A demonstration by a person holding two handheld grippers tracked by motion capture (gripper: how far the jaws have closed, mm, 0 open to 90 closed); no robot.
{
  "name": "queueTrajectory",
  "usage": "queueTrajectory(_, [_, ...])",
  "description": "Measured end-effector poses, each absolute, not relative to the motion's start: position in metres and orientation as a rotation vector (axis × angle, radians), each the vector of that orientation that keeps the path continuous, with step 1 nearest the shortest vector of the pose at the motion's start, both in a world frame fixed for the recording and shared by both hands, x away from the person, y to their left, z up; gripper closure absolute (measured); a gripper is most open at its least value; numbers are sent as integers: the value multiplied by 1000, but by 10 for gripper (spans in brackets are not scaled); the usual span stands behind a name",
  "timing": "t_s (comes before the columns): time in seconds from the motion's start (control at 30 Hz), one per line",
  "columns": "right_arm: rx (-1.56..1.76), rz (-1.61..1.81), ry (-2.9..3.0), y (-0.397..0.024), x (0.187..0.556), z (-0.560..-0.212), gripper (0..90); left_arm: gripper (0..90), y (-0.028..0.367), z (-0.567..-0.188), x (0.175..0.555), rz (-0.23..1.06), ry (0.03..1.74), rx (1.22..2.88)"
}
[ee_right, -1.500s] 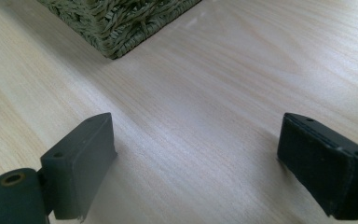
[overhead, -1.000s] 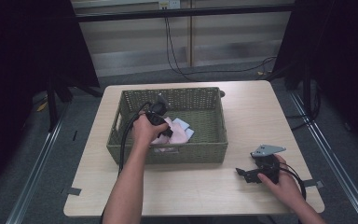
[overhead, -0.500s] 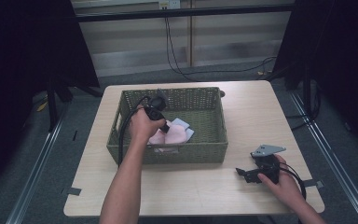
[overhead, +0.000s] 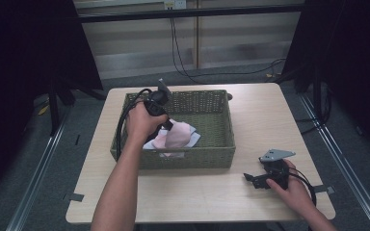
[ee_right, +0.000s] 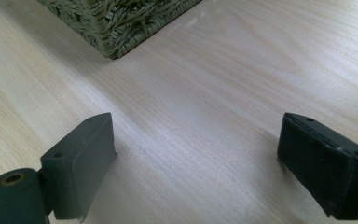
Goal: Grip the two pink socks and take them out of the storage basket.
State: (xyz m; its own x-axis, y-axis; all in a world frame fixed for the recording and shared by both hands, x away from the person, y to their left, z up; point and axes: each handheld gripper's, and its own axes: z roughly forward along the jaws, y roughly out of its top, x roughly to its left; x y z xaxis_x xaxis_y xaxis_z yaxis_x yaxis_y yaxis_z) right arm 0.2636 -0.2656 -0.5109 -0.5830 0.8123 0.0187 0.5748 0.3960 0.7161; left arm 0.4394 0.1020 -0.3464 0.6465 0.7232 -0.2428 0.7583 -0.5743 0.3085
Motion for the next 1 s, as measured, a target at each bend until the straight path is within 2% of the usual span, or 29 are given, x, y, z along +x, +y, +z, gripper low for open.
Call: queueTrajectory(1.0, [1204, 992, 2326, -266, 264, -511, 107, 878, 109, -287, 438, -151, 1127, 2507])
